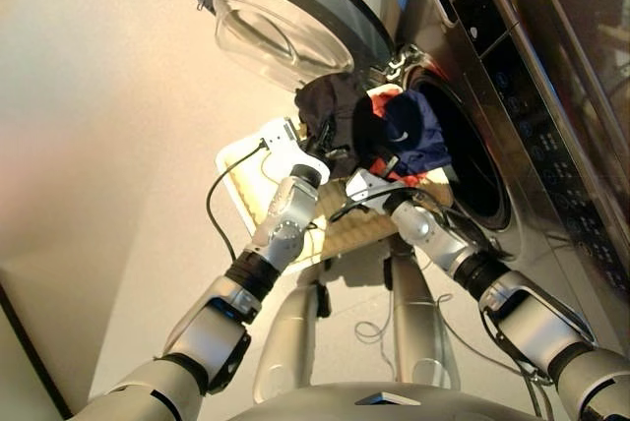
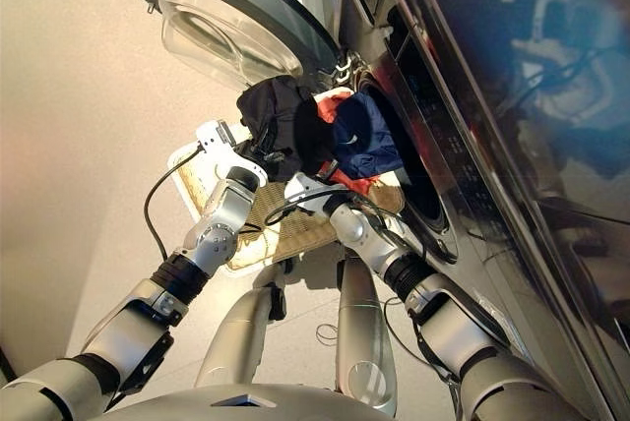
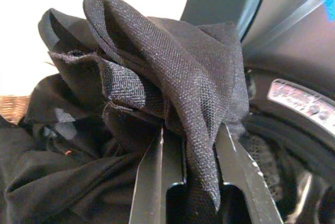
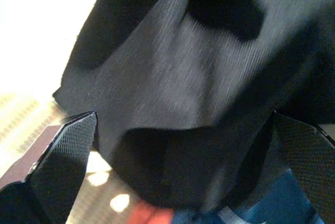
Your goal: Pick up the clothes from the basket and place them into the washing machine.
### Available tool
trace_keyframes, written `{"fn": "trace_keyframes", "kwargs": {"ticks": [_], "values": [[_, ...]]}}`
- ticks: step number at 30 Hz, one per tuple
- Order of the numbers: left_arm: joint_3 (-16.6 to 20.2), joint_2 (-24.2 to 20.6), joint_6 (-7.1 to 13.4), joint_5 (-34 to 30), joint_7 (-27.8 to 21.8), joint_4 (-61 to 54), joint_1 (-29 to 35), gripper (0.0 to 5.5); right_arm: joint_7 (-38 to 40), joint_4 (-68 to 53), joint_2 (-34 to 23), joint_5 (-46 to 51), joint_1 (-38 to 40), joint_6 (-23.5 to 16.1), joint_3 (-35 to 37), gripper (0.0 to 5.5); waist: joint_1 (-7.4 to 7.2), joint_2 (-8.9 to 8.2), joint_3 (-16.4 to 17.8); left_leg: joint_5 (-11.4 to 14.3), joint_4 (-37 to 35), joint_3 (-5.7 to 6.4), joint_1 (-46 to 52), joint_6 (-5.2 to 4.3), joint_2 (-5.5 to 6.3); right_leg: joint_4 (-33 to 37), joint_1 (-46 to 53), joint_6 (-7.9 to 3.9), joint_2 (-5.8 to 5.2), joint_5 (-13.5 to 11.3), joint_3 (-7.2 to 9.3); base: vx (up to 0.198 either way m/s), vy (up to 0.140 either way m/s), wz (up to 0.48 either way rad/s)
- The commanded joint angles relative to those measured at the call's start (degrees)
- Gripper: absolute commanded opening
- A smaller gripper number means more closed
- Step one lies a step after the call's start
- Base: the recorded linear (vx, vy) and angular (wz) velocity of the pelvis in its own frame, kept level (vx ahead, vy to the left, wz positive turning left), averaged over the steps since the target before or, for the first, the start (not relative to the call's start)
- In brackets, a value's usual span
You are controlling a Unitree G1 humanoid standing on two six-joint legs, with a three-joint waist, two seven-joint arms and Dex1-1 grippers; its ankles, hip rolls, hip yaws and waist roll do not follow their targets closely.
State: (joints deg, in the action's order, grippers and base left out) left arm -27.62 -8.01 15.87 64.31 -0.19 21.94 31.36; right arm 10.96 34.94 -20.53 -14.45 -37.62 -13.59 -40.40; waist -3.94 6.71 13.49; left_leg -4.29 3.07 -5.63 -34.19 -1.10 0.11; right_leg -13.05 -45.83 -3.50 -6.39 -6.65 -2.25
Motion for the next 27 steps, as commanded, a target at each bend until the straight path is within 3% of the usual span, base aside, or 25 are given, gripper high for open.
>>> {"fn": "trace_keyframes", "kwargs": {"ticks": [1, 2, 7, 8, 9, 15, 22, 27], "values": [[-2.0, -0.6, 2.5, 1.7, -1.5, -8.2, -0.2, 0.0, 3.5, 1.1, 4.3, -2.6, -6.9, 0.3, 2.7, 0.8, 0.67, 1.47, -1.1, 6.1, 7.6, 1.49, 0.4, -1.26, 1.15, 4.7, 6.5, -4.1, -0.68, 1.7, 2.29, 0.0, 0.0, 0.0], [-2.1, -0.7, 2.5, 1.8, -1.3, -8.8, -0.4, 0.0, 4.5, 1.9, 4.5, -3.1, -7.5, 0.8, 3.3, 0.0, 0.8, 1.61, -1.1, 6.2, 7.6, 1.58, 0.4, -1.23, 1.2, 4.8, 6.5, -4.1, -0.72, 1.7, 2.35, 0.0, 0.0, 0.0], [-4.4, -2.9, 0.7, 3.1, -2.7, -13.2, -2.8, 0.0, 7.6, 7.6, 6.8, 0.7, -9.3, 2.1, 8.2, 0.0, 1.69, 2.28, -1.4, 6.1, 7.6, 1.77, 0.0, -1.04, 1.37, 4.9, 6.3, -4.08, -0.92, 1.7, 2.48, 0.0, 0.0, 0.0], [-4.7, -3.3, 0.5, 3.2, -2.8, -13.1, -3.0, 1.08, 8.4, 8.1, 7.0, 2.1, -9.3, 2.0, 9.3, 0.0, 1.76, 2.34, -1.5, 6.1, 7.6, 1.78, 0.0, -1.02, 1.42, 4.8, 6.2, -4.07, -0.98, 1.7, 2.51, 0.0, 0.0, 0.0], [-4.9, -3.5, 0.3, 3.0, -2.8, -13.2, -3.0, 5.5, 8.8, 8.0, 7.1, 2.8, -9.2, 2.1, 9.8, 0.0, 1.78, 2.39, -1.5, 6.1, 7.5, 1.78, 0.0, -1.01, 1.45, 4.8, 6.2, -4.1, -1.0, 1.7, 2.55, 0.0, 0.0, 0.0], [-3.4, -3.8, 1.3, 2.6, -2.4, -13.1, -3.9, 5.5, 13.6, 9.9, 8.2, 7.9, -7.0, 1.4, 15.3, 0.0, 1.86, 2.77, -1.3, 6.4, 7.5, 1.78, -0.4, -0.82, 1.68, 4.1, 5.3, -4.2, -1.28, 2.0, 2.44, 0.0, 0.0, 0.0], [1.4, -5.0, 5.6, 0.5, 0.4, -14.0, -6.8, 5.5, 22.5, 13.0, 10.0, 17.0, -5.0, -1.3, 25.1, 0.0, 2.08, 3.29, -0.9, 6.7, 7.3, 1.59, -1.1, -0.74, 1.99, 3.3, 4.0, -4.23, -1.4, 2.2, 2.4, 0.0, 0.0, 0.0], [4.5, -6.1, 7.4, -1.4, 2.5, -12.8, -9.3, 5.5, 27.9, 18.1, 9.3, 22.3, -7.3, -1.4, 31.5, 0.0, 2.8, 4.42, -0.2, 6.8, 7.6, 1.73, -2.8, -0.68, 2.17, 1.6, 1.3, -4.14, -1.61, 2.7, 2.41, 0.0, 0.0, 0.0]]}}
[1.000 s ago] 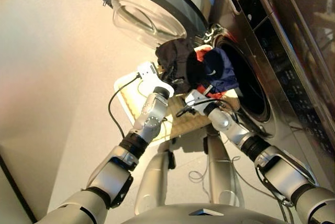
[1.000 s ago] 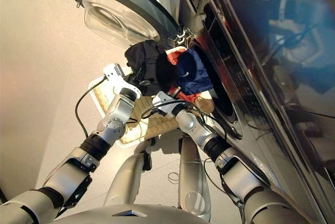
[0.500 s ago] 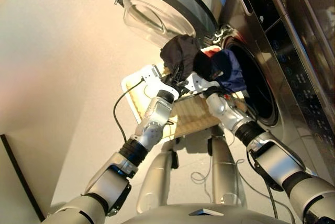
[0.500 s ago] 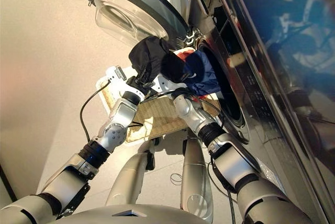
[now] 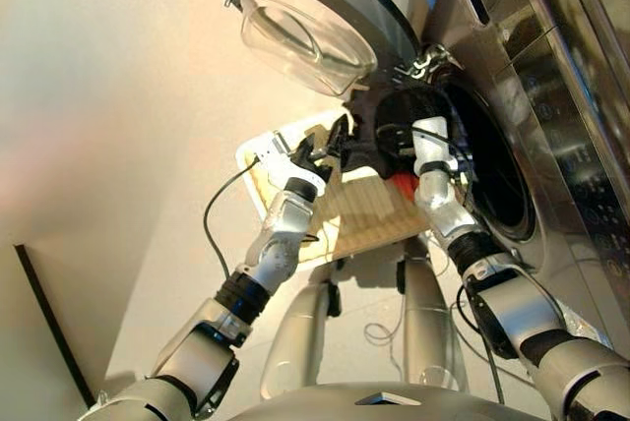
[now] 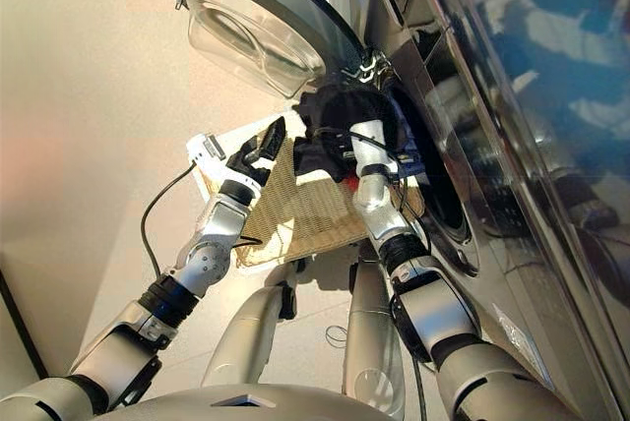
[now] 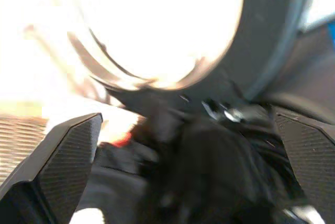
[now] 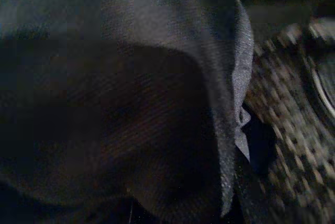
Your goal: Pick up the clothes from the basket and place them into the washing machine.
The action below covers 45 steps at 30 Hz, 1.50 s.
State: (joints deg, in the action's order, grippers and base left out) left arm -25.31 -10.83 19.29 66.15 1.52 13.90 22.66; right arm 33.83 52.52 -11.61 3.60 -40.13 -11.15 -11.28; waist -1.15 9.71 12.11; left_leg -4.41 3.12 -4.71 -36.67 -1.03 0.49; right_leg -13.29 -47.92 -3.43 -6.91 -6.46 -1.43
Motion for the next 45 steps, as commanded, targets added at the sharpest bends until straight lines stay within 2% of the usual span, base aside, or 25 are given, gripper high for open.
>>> {"fn": "trace_keyframes", "kwargs": {"ticks": [1, 3, 9, 11, 12, 13, 14, 19, 20, 21, 22, 23, 24, 25, 26, 28, 29, 30, 31, 32, 33, 34, 41, 42, 45], "values": [[2.8, -3.4, 4.3, -3.7, 1.2, -4.4, -1.0, 5.5, 6.2, 1.0, 0.4, 5.4, -5.4, -3.9, 3.4, 0.0, 0.15, 1.79, 1.5, 7.0, 7.5, 0.82, -0.7, -0.75, 1.8, 1.3, 2.6, -4.2, -1.18, 2.7, 1.53, 0.0, 0.0, 0.0], [4.0, -3.5, 4.7, -4.1, 1.8, -3.6, -2.0, 5.5, 8.3, 3.1, -0.7, 8.6, -7.6, -4.4, 6.6, 0.0, 0.6, 2.68, 1.9, 7.0, 7.8, 0.97, -2.4, -0.73, 1.79, -0.6, 0.1, -4.1, -1.55, 3.3, 1.4, -0.004, 0.025, 0.041], [5.3, -4.1, 3.4, -6.1, 2.8, 1.5, -5.6, 5.5, 12.6, 7.6, -5.8, 17.3, -17.0, -5.6, 12.8, 0.0, 2.03, 5.78, 2.7, 7.7, 11.6, 1.41, -9.2, -0.13, 2.5, -7.0, -7.9, -3.72, -3.52, 5.3, 0.69, -0.01, 0.044, 0.187], [6.4, -4.7, 2.5, -7.5, 3.3, 3.6, -6.9, 5.5, 14.1, 6.9, -8.6, 19.0, -19.5, -6.1, 13.9, 0.0, 2.62, 6.41, 2.3, 9.3, 13.1, 1.95, -10.8, -0.04, 2.66, -9.7, -10.0, -3.93, -3.58, 7.6, -0.29, 0.089, 0.044, 0.289], [6.9, -4.9, 1.9, -8.7, 3.5, 5.4, -7.3, 5.5, 14.7, 7.0, -10.7, 18.9, -20.6, -6.0, 14.1, 0.0, 2.76, 6.48, 2.2, 9.6, 14.1, 1.75, -12.2, 0.04, 2.73, -11.0, -11.6, -3.9, -3.74, 8.0, -0.74, -0.012, 0.055, 0.304], [7.3, -4.8, 1.6, -9.5, 3.8, 7.1, -7.8, 5.5, 15.5, 6.3, -13.5, 19.2, -22.0, -6.7, 15.0, 0.0, 2.58, 6.56, 2.5, 8.7, 15.1, 1.04, -14.0, 0.36, 2.86, -12.0, -13.5, -3.55, -4.25, 6.7, -0.86, -0.01, 0.046, 0.26], [7.7, -5.0, 1.2, -10.3, 4.0, 8.8, -8.4, 5.5, 16.6, 5.4, -16.5, 19.4, -22.9, -7.1, 15.6, 0.0, 2.64, 6.62, 2.1, 10.3, 15.8, 1.5, -14.1, 0.27, 2.79, -13.1, -14.0, -3.91, -4.27, 8.4, -1.57, -0.001, 0.047, 0.216], [9.0, -3.8, 0.8, -11.3, 4.2, 15.7, -8.9, 5.5, 19.8, 4.5, -28.4, 21.2, -25.4, -8.3, 17.3, 0.0, 2.5, 6.17, 1.6, 10.8, 18.0, 0.91, -17.3, 0.6, 3.01, -15.5, -17.7, -4.27, -4.7, 8.7, -2.72, 0.0, 0.012, 0.039], [9.4, -3.5, 1.0, -11.3, 4.4, 16.9, -8.9, 5.5, 20.3, 4.1, -30.1, 21.3, -25.2, -8.5, 17.5, 0.0, 2.05, 5.96, 1.8, 9.5, 18.2, 0.12, -18.2, 0.92, 3.07, -15.5, -18.6, -3.94, -4.97, 7.1, -2.59, 0.0, 0.0, 0.0], [9.6, -3.2, 0.9, -11.3, 4.5, 17.6, -9.0, 5.5, 20.9, 3.7, -31.5, 21.5, -24.8, -9.0, 17.9, 0.0, 2.01, 5.82, 1.4, 11.0, 18.5, 0.6, -17.7, 0.85, 3.15, -16.5, -18.5, -4.37, -4.63, 8.6, -3.33, -0.1, 0.04, 0.018], [9.9, -3.0, 0.9, -11.6, 4.6, 18.4, -9.0, 5.5, 21.4, 3.9, -32.7, 21.8, -24.1, -9.3, 18.6, 0.0, 1.5, 5.57, 1.7, 9.9, 18.9, -0.18, -18.5, 1.16, 3.13, -16.5, -19.3, -4.06, -4.97, 7.0, -3.22, 0.0, 0.0, 0.0], [10.0, -2.7, 0.8, -12.2, 4.8, 19.2, -9.0, 5.5, 22.0, 4.3, -33.5, 22.2, -23.2, -9.7, 19.4, 0.0, 1.28, 5.41, 1.6, 10.0, 18.9, -0.28, -18.6, 1.21, 3.16, -16.7, -19.4, -4.07, -4.97, 6.9, -3.44, 0.0, 0.0, 0.0], [10.0, -2.4, 0.7, -12.1, 5.0, 20.0, -9.0, 5.5, 22.8, 4.7, -33.9, 22.9, -22.3, -10.1, 20.4, 0.0, 1.3, 5.45, 1.0, 11.4, 19.0, 0.21, -18.0, 1.05, 3.19, -17.2, -18.9, -4.46, -4.67, 8.6, -4.03, 0.109, 0.031, -0.13], [10.1, -2.3, 0.8, -12.2, 5.0, 20.2, -8.9, 5.5, 23.1, 5.1, -34.1, 23.3, -21.4, -10.2, 21.0, 0.0, 1.14, 5.37, 0.9, 11.3, 18.9, 0.08, -18.0, 1.13, 3.28, -17.1, -19.1, -4.47, -4.69, 8.3, -4.26, 0.0, 0.0, 0.0], [10.1, -2.2, 0.8, -12.3, 5.1, 20.6, -8.8, 5.5, 23.5, 5.7, -34.2, 23.9, -20.4, -10.3, 21.8, 0.0, 0.74, 5.28, 1.1, 10.4, 19.3, -0.7, -18.5, 1.37, 3.31, -16.9, -19.4, -4.1, -4.93, 7.1, -3.94, -0.101, 0.04, -0.088], [10.3, -2.0, 0.9, -12.0, 4.9, 20.7, -8.6, 5.5, 23.6, 6.2, -33.3, 24.5, -18.9, -10.4, 22.4, 0.0, 0.59, 5.31, 0.8, 10.4, 19.2, -0.79, -18.4, 1.45, 3.36, -16.6, -19.2, -4.1, -4.85, 6.9, -4.22, -0.047, 0.018, -0.034], [10.2, -1.9, 1.0, -11.9, 5.0, 20.7, -8.5, 5.5, 23.6, 6.3, -32.1, 24.9, -18.1, -10.6, 22.8, 0.0, 0.48, 5.32, 0.8, 10.4, 19.3, -0.72, -18.4, 1.47, 3.36, -16.5, -19.0, -4.07, -4.87, 6.8, -4.28, 0.089, 0.001, -0.116], [10.3, -1.8, 1.0, -11.8, 5.0, 20.9, -8.2, 5.5, 23.2, 6.6, -30.9, 25.5, -17.4, -10.6, 22.9, 0.0, 0.69, 5.38, 0.3, 11.7, 19.3, -0.03, -17.7, 1.26, 3.41, -16.8, -18.3, -4.38, -4.6, 8.4, -4.7, 0.072, -0.008, -0.133], [10.0, -1.8, 1.0, -11.7, 5.1, 20.9, -7.9, 5.5, 23.0, 6.5, -29.3, 25.9, -16.9, -10.8, 22.8, 0.0, 0.64, 5.42, 0.3, 11.4, 19.3, -0.01, -17.7, 1.27, 3.47, -16.5, -18.1, -4.33, -4.61, 8.1, -4.74, 0.072, -0.012, -0.12], [9.8, -1.8, 1.1, -11.7, 5.3, 21.2, -7.6, 5.5, 22.4, 6.6, -28.0, 26.4, -16.8, -10.7, 22.6, 0.3, 0.56, 5.4, 0.2, 11.4, 19.2, -0.02, -17.5, 1.24, 3.44, -16.5, -17.9, -4.29, -4.63, 8.0, -4.68, 0.0, 0.0, 0.0], [9.7, -1.9, 1.2, -11.7, 5.3, 21.4, -7.2, 5.5, 21.0, 6.7, -26.7, 26.7, -16.5, -10.4, 22.0, 3.39, 0.5, 5.37, 0.3, 11.4, 19.2, -0.06, -17.5, 1.21, 3.43, -16.3, -17.6, -4.25, -4.57, 7.9, -4.67, 0.0, 0.0, 0.0], [9.5, -1.8, 1.4, -11.9, 5.1, 21.5, -6.7, 5.5, 18.8, 5.8, -25.0, 26.3, -16.1, -10.6, 20.4, 5.5, 0.48, 5.27, 0.3, 11.2, 19.2, -0.08, -17.3, 1.17, 3.33, -16.0, -17.3, -4.18, -4.55, 7.7, -4.68, 0.0, 0.0, 0.0], [10.2, -1.3, 2.2, -13.6, 4.7, 25.0, -4.6, 5.5, 6.7, -1.2, -15.2, 21.0, -10.8, -11.3, 10.9, 5.5, -0.29, 3.43, 1.6, 10.1, 17.4, 0.1, -15.0, 0.28, 2.13, -11.5, -12.9, -3.97, -3.32, 5.7, -3.05, -0.037, -0.045, -0.09], [10.6, -1.3, 2.2, -13.8, 4.3, 25.8, -4.2, 5.5, 2.4, -2.2, -14.0, 20.8, -9.6, -11.4, 8.3, 5.5, -0.32, 2.91, 1.9, 9.8, 17.0, 0.25, -14.5, 0.07, 1.86, -10.5, -12.0, -3.86, -3.04, 5.4, -2.69, -0.039, -0.086, -0.099], [11.4, -0.8, 2.0, -14.7, 3.9, 28.7, -3.1, 5.5, -2.4, -2.9, -12.6, 19.5, -8.1, -11.1, 4.5, 5.5, -0.63, 1.82, 2.3, 9.2, 16.0, 0.61, -13.2, -0.42, 1.25, -8.8, -10.0, -3.76, -2.42, 4.8, -1.63, -0.039, -0.083, -0.111]]}}
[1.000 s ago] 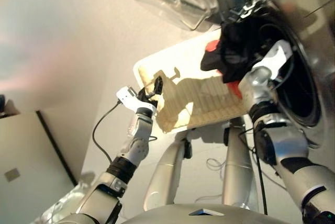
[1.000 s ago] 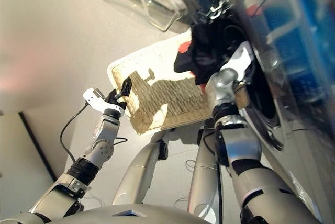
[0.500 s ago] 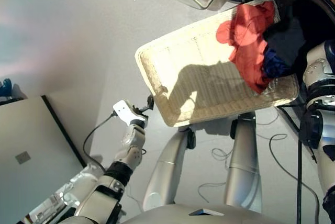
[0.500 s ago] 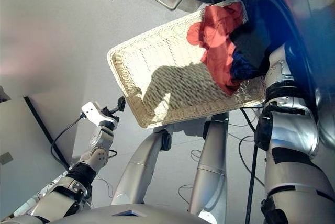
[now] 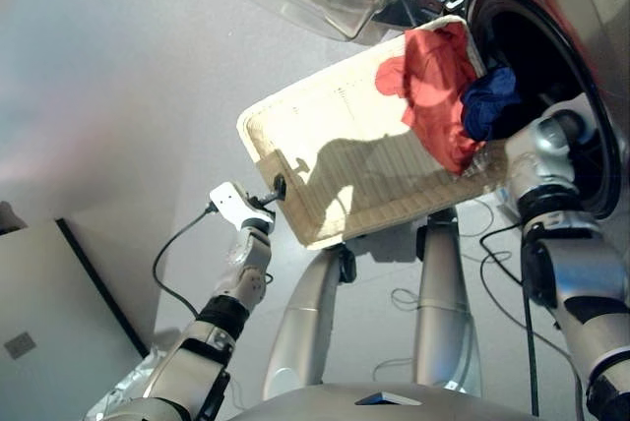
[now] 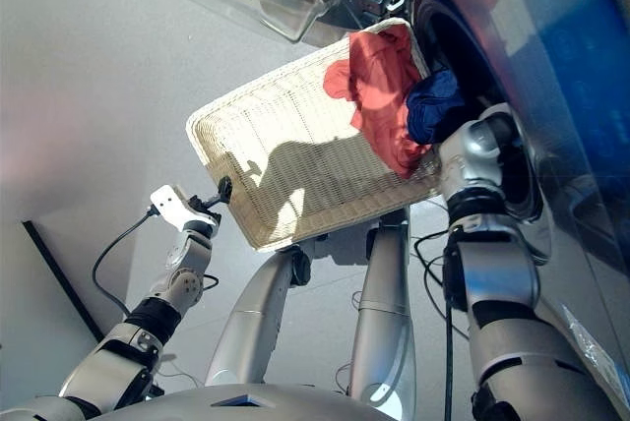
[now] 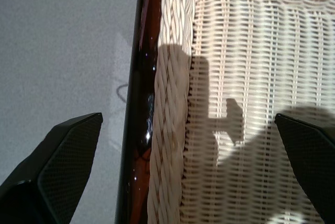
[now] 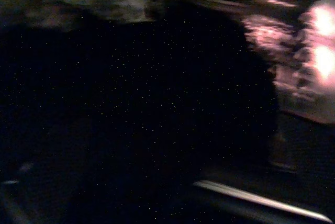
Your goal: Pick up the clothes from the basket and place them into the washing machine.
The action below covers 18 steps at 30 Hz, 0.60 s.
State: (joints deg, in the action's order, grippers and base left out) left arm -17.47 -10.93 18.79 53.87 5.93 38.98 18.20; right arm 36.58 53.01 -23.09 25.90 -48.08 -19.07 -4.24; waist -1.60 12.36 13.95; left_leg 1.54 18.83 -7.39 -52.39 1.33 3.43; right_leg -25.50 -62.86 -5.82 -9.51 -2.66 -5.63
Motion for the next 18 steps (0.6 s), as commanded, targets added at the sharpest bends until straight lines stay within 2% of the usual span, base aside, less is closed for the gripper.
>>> {"fn": "trace_keyframes", "kwargs": {"ticks": [1, 4, 5, 6, 10, 12, 18], "values": [[3.7, -0.3, 2.3, -2.7, -0.8, 4.5, 1.6, 5.5, -6.2, -3.7, -0.4, -3.6, 0.6, -3.1, -3.6, 5.5, -0.27, -1.19, 0.5, 3.1, 0.0, 3.39, 2.9, -2.91, -1.84, 4.1, 5.6, -1.37, 0.36, 0.8, 2.78, -0.039, -0.086, -0.057], [5.0, 0.1, 2.1, -3.2, -1.6, 8.2, 2.9, 5.5, -11.4, -2.8, 0.5, -4.5, 1.8, -1.9, -7.6, 5.5, -0.53, -2.3, 0.8, 2.1, -1.8, 3.92, 4.5, -3.48, -2.21, 6.4, 7.8, -1.38, 0.89, 0.1, 3.85, -0.054, -0.079, 0.001], [5.5, 0.2, 2.0, -3.2, -1.8, 9.1, 3.4, 5.5, -13.2, -1.8, 0.7, -5.9, 1.8, -1.2, -9.5, 5.5, -0.78, -2.91, 1.1, 0.0, -2.5, 3.76, 4.1, -3.41, -2.04, 7.7, 7.8, -1.11, 0.75, -1.9, 4.13, -0.011, -0.079, 0.002], [5.6, 0.2, 1.8, -3.3, -2.3, 10.3, 3.7, 5.5, -15.6, -0.1, 0.8, -5.5, 1.7, -0.5, -11.1, 5.5, -0.46, -3.05, 1.0, 1.3, -2.7, 4.39, 5.2, -3.82, -2.37, 7.6, 8.9, -1.4, 1.18, -0.3, 4.4, -0.012, -0.083, -0.008], [6.1, 0.2, 0.8, -3.9, -3.1, 14.2, 5.6, 5.5, -21.2, 5.3, 2.3, -4.2, 1.1, 1.6, -15.2, 5.5, -0.24, -4.01, 1.3, 0.6, -3.5, 4.79, 5.7, -4.35, -2.68, 9.5, 10.0, -1.36, 1.58, -0.9, 5.29, 0.026, -0.075, 0.048], [6.0, -0.1, 0.4, -4.4, -3.7, 15.6, 6.1, 5.5, -23.4, 5.9, 2.4, -7.3, 0.4, 2.5, -18.9, 5.5, -0.02, -4.31, 1.5, 0.3, -3.3, 5.19, 5.3, -4.46, -2.83, 9.5, 9.9, -1.24, 1.95, -0.9, 5.48, 0.012, -0.065, 0.073], [6.6, 0.5, -0.6, -5.6, -4.3, 19.5, 6.8, 5.5, -27.8, 8.0, 4.2, -10.3, 0.2, 4.5, -23.6, 5.5, 0.47, -4.59, 2.0, 0.2, -3.0, 5.94, 5.1, -4.63, -3.28, 8.7, 9.8, -0.99, 2.25, -0.1, 6.14, 0.017, -0.012, 0.016]]}}
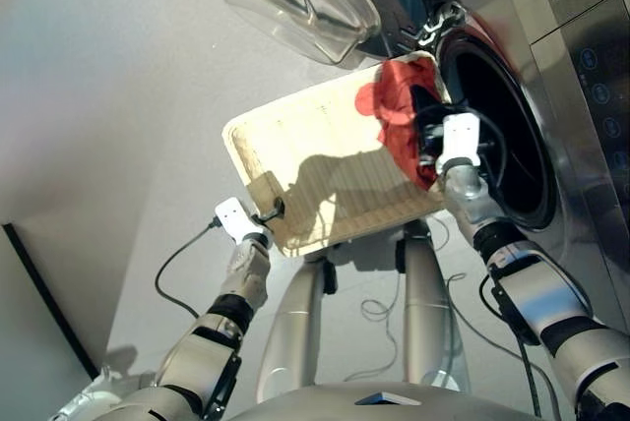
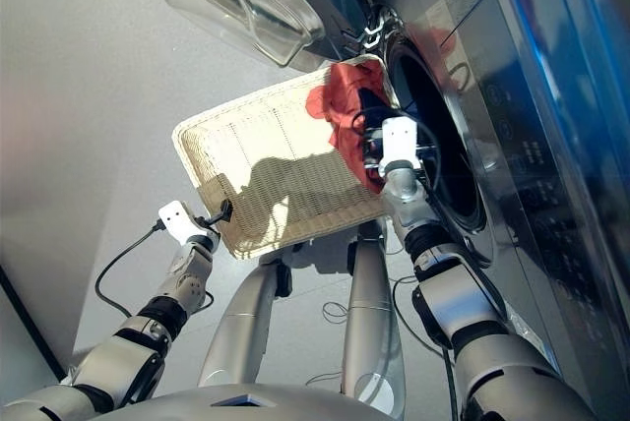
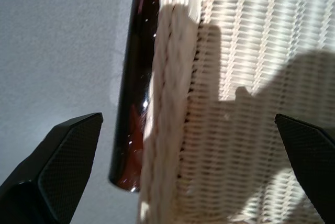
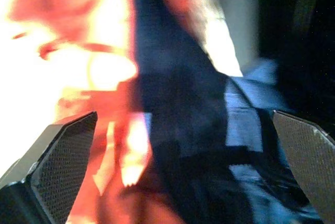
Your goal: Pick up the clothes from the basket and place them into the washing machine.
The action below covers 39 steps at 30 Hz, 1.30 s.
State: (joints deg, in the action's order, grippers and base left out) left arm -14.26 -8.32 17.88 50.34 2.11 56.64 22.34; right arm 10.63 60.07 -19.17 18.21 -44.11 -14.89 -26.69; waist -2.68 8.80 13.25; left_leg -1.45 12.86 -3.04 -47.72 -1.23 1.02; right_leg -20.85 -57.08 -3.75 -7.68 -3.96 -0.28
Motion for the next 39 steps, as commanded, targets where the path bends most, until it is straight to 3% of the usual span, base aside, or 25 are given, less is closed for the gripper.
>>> {"fn": "trace_keyframes", "kwargs": {"ticks": [1, 13, 19, 20, 21, 24, 31, 38, 39], "values": [[3.3, -2.2, 0.3, -2.0, -0.4, 2.2, 3.0, 5.5, -1.8, 1.9, 0.5, -3.0, -4.3, 0.6, -1.3, 5.5, 1.68, -0.96, 2.9, 3.1, 2.9, 1.71, 0.3, -2.12, -0.91, 3.9, 3.8, -3.05, 0.4, 1.3, 0.83, 0.0, 0.0, 0.0], [1.6, -2.8, 0.8, 0.1, 0.9, 1.6, 6.6, 5.5, 1.0, 12.1, -2.4, -5.1, -14.2, 3.3, 0.1, 5.5, 3.39, 0.97, 5.8, 3.9, 6.1, 2.43, -5.2, -1.61, -1.31, -2.0, -2.7, -2.72, -0.25, 3.7, 0.8, 0.0, 0.0, 0.0], [0.1, -3.4, 0.5, 0.4, 0.8, -0.8, 6.6, 5.5, -0.7, 18.0, -4.5, -5.1, -18.2, 5.5, 0.7, 5.5, 4.25, 1.38, 5.9, 5.0, 10.2, 2.91, -8.5, -1.32, -0.75, -6.8, -5.8, -2.36, -0.33, 5.1, 0.71, 0.011, -0.013, 0.104], [-0.2, -3.4, 0.3, 0.3, 0.8, -1.3, 6.5, 5.5, -0.9, 18.7, -4.6, -5.6, -18.4, 5.8, 0.6, 4.34, 4.34, 1.31, 5.8, 5.1, 10.5, 2.92, -8.6, -1.26, -0.67, -6.8, -5.8, -2.34, -0.42, 5.1, 0.82, 0.0, 0.0, 0.0], [-0.3, -3.5, 0.3, 0.1, 0.7, -1.8, 6.3, 5.5, -1.2, 19.5, -4.7, -6.3, -18.7, 6.3, 0.3, 2.44, 4.4, 1.25, 5.7, 5.1, 10.6, 2.99, -8.7, -1.2, -0.63, -7.0, -5.9, -2.39, -0.5, 5.0, 0.92, 0.0, 0.0, 0.0], [-0.6, -3.5, 0.1, -0.1, 0.6, -2.8, 6.1, 5.5, -2.2, 21.1, -4.4, -8.2, -18.6, 7.3, -0.4, 0.17, 4.39, 0.93, 5.3, 5.3, 10.6, 2.87, -8.2, -1.13, -0.63, -6.7, -5.3, -2.26, -0.58, 5.0, 1.13, 0.0, 0.0, 0.0], [-1.1, -3.4, -0.4, -1.0, -0.2, -4.1, 6.1, 5.5, -3.9, 22.7, -4.4, -9.1, -17.0, 8.4, 0.4, 0.0, 3.76, -0.02, 4.1, 5.5, 9.4, 2.63, -4.6, -1.13, -0.31, -5.0, -1.7, -2.31, -0.82, 4.6, 1.57, 0.0, 0.0, 0.0], [0.2, -3.5, -0.7, -1.6, -0.2, -3.6, 4.5, 5.5, 0.3, 19.4, -5.7, -2.9, -13.0, 6.8, 8.1, 0.0, 2.6, -0.71, 3.0, 6.1, 7.5, 1.86, 0.5, -1.1, -0.22, -2.5, 3.4, -2.52, -0.59, 4.2, 1.4, -0.014, 0.006, -0.012], [0.4, -3.5, -0.6, -1.8, 0.1, -3.5, 4.2, 5.5, 2.5, 18.3, -6.2, -2.3, -12.9, 6.2, 9.5, 0.0, 2.17, -0.72, 3.1, 4.4, 7.0, 1.4, 0.3, -0.85, 0.08, -1.4, 3.5, -2.24, -0.87, 2.4, 1.33, -0.097, 0.064, -0.067]]}}
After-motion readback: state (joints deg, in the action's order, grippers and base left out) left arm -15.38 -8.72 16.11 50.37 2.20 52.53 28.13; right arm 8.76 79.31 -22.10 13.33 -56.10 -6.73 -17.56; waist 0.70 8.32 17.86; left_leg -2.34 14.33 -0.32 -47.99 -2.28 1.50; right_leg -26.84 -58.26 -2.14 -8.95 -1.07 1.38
